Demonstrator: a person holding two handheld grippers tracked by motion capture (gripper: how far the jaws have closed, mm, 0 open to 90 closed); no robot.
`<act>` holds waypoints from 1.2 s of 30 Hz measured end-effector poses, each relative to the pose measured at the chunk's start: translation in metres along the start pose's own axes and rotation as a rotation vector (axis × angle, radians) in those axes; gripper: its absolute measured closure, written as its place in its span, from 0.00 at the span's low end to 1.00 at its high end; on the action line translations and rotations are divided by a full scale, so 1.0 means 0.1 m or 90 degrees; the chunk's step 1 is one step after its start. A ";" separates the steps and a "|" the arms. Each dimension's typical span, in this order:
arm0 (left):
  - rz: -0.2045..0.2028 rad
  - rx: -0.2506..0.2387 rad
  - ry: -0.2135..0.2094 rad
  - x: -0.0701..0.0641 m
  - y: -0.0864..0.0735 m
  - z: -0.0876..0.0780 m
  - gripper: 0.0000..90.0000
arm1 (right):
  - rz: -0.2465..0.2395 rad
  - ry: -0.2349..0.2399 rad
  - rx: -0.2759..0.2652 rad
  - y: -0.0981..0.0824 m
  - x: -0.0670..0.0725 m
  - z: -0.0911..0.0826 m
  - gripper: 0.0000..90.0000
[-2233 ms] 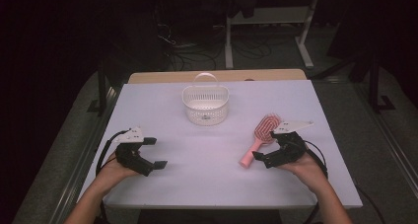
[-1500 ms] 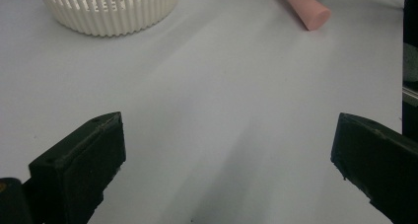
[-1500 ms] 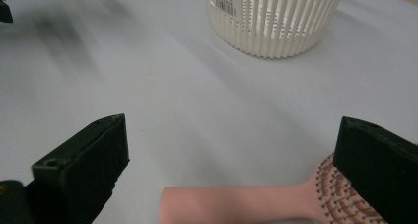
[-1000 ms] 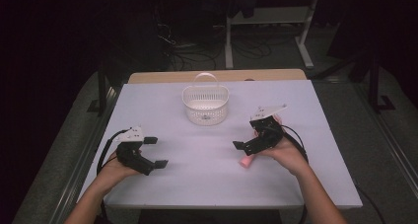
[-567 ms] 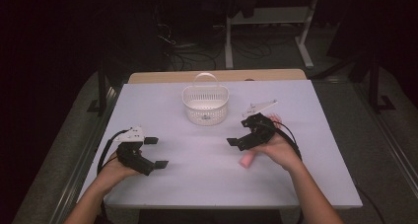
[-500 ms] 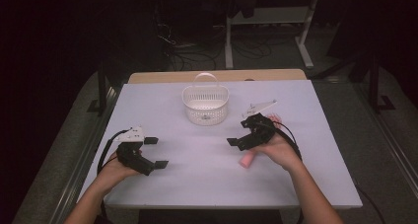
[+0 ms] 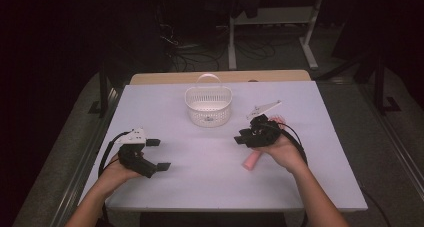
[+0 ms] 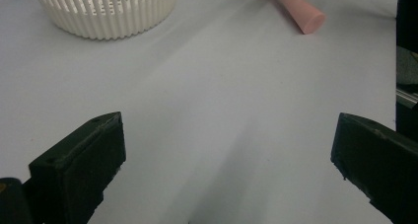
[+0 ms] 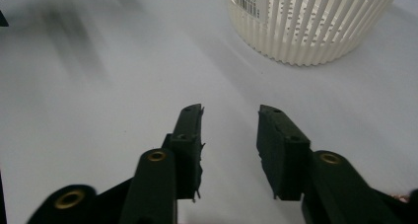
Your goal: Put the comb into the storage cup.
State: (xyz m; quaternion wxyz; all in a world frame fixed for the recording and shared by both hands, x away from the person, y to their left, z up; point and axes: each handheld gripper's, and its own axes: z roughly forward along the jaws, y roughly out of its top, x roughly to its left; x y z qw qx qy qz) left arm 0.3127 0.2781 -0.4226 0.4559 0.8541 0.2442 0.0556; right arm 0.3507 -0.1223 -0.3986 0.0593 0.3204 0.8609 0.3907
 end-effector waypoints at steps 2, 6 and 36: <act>-0.001 -0.002 0.000 0.00 0.00 0.00 0.00 | 0.000 0.003 0.005 0.00 0.00 0.00 0.83; -0.003 -0.002 -0.001 0.00 0.00 0.00 0.00 | 0.004 0.006 0.012 0.00 -0.01 0.01 0.93; 0.000 0.000 0.000 0.00 0.00 0.00 0.00 | -0.036 0.004 0.086 -0.05 0.08 0.14 0.99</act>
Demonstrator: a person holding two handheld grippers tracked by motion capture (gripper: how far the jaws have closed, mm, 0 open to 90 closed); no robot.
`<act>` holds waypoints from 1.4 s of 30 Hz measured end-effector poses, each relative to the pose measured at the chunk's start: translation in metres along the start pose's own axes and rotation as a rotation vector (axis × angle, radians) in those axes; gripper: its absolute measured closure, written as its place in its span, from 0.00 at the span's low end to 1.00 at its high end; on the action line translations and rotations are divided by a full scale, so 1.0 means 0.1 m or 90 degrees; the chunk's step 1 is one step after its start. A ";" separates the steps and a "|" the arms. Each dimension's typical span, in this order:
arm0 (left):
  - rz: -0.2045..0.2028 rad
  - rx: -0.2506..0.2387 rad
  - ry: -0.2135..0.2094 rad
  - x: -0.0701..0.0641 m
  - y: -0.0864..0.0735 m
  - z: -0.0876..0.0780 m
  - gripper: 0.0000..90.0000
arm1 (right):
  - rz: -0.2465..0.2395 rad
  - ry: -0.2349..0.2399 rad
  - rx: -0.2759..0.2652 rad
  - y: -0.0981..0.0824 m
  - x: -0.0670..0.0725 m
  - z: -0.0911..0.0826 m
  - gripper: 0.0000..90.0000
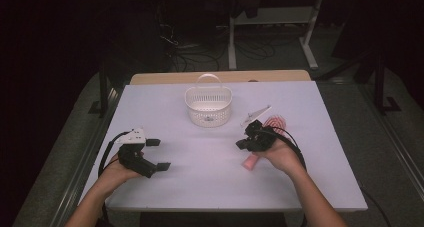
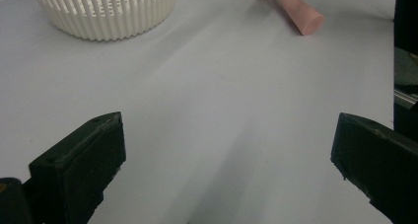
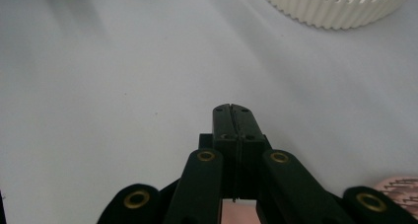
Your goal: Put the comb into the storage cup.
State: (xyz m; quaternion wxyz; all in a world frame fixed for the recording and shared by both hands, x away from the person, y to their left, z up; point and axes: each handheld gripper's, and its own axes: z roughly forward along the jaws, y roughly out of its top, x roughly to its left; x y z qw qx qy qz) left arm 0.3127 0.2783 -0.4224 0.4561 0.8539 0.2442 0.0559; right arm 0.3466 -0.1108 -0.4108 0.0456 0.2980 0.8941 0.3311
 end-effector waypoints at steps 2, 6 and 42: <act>0.000 0.000 0.000 0.00 0.00 0.00 0.00 | -0.003 0.006 0.009 0.00 0.01 0.02 0.99; 0.000 -0.001 0.000 0.00 0.00 0.00 0.00 | -0.001 0.010 0.024 -0.01 0.02 0.05 0.99; 0.001 0.001 -0.002 -0.02 0.01 0.01 0.00 | -0.013 0.024 0.102 -0.17 0.14 0.21 0.99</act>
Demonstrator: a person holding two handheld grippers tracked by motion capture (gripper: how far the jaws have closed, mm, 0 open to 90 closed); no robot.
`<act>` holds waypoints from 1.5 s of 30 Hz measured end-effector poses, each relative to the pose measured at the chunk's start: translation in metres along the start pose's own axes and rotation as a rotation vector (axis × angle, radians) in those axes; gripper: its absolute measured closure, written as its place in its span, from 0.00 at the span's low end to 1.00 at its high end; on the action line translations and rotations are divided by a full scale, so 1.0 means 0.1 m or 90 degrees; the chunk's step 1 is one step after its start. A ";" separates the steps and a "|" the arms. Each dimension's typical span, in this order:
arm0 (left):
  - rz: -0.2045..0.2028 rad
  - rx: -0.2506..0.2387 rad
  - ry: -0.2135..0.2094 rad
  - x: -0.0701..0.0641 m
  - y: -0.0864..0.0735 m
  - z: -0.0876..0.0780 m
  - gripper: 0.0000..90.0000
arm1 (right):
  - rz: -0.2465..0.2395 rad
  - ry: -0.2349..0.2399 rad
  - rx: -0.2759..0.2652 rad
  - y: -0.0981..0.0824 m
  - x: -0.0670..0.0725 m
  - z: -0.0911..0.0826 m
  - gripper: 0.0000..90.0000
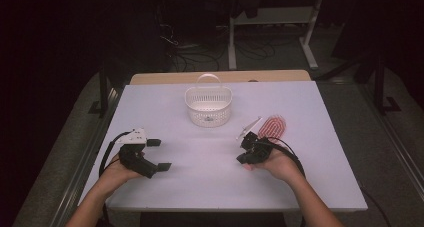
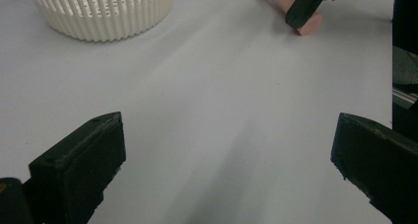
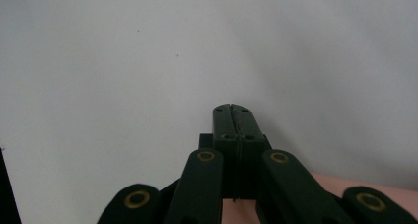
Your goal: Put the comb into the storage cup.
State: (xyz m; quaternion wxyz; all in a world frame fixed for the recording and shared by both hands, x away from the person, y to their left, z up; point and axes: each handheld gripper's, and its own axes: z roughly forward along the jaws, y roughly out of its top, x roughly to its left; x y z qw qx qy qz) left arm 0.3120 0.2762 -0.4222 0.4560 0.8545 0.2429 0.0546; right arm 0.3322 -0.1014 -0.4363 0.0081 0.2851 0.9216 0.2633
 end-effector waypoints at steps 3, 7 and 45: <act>0.000 0.000 0.000 0.00 0.00 0.00 0.00 | -0.002 0.000 0.000 -0.01 0.00 -0.01 0.99; 0.000 -0.001 0.000 0.00 0.00 0.00 0.00 | 0.004 0.002 -0.001 -0.03 0.01 -0.02 0.99; 0.001 -0.002 0.002 0.00 0.01 0.00 0.00 | 0.055 -0.034 0.003 -0.55 0.00 -0.28 0.99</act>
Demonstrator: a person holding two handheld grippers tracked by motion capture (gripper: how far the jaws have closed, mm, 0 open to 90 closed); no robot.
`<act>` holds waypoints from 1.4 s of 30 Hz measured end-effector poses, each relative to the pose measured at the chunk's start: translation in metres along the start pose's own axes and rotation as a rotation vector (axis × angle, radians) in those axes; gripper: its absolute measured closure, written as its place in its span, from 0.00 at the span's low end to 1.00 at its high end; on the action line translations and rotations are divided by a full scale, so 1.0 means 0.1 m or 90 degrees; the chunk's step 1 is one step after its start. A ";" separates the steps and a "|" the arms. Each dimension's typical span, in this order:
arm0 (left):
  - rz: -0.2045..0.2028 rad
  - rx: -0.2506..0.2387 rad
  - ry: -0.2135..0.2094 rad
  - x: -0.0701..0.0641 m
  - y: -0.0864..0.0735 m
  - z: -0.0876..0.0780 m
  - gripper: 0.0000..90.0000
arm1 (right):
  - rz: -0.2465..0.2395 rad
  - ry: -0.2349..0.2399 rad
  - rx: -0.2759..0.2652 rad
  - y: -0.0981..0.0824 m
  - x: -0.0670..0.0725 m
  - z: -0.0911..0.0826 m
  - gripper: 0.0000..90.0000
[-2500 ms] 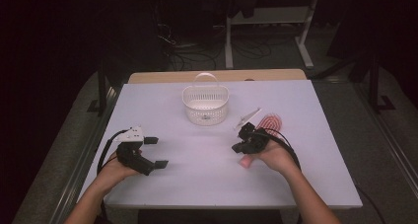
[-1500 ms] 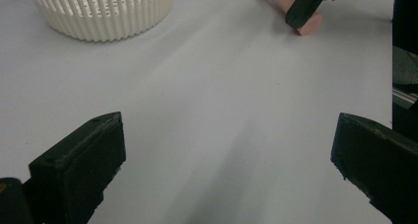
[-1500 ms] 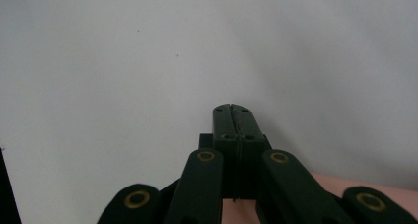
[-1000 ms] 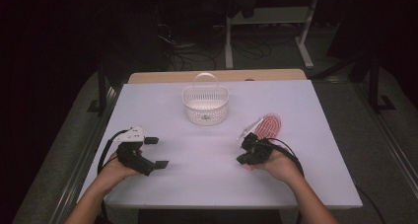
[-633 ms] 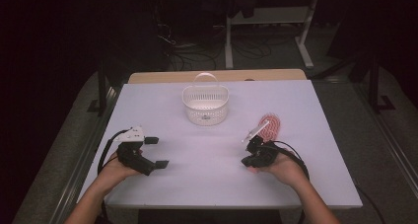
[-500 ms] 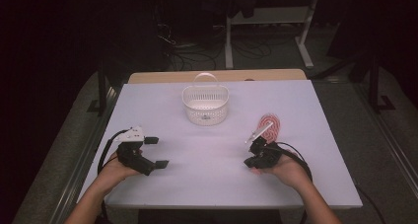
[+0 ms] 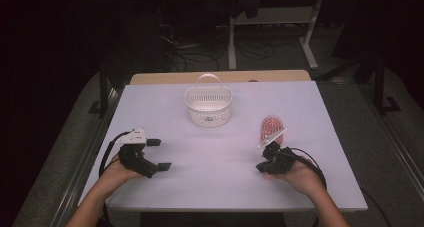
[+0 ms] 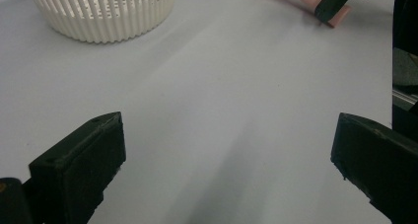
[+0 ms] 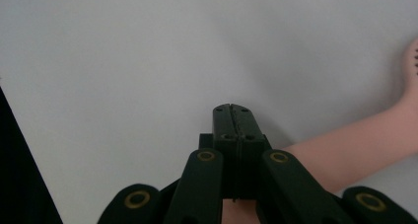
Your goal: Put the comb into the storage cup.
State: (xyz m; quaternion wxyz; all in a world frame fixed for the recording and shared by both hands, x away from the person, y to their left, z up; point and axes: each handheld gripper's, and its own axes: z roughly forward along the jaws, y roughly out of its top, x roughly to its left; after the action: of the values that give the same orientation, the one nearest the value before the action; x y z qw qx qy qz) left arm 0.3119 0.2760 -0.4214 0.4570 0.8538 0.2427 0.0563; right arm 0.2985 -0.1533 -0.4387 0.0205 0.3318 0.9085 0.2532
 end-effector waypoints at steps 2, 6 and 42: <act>0.000 0.000 0.000 0.00 0.00 0.00 0.00 | 0.003 -0.005 0.001 -0.03 -0.01 -0.02 0.99; 0.000 0.000 0.000 0.00 0.00 0.00 0.00 | 0.009 -0.011 0.002 -0.08 -0.03 -0.05 0.99; 0.008 0.008 0.003 -0.02 -0.02 0.06 0.00 | 0.115 -0.105 -0.010 -0.62 -0.54 -0.42 0.99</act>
State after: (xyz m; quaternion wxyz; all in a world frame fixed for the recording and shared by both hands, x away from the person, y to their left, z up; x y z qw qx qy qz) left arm 0.3114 0.2720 -0.4265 0.4509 0.8579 0.2389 0.0597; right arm 0.2954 -0.2453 -0.4385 0.0748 0.4315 0.8682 0.2334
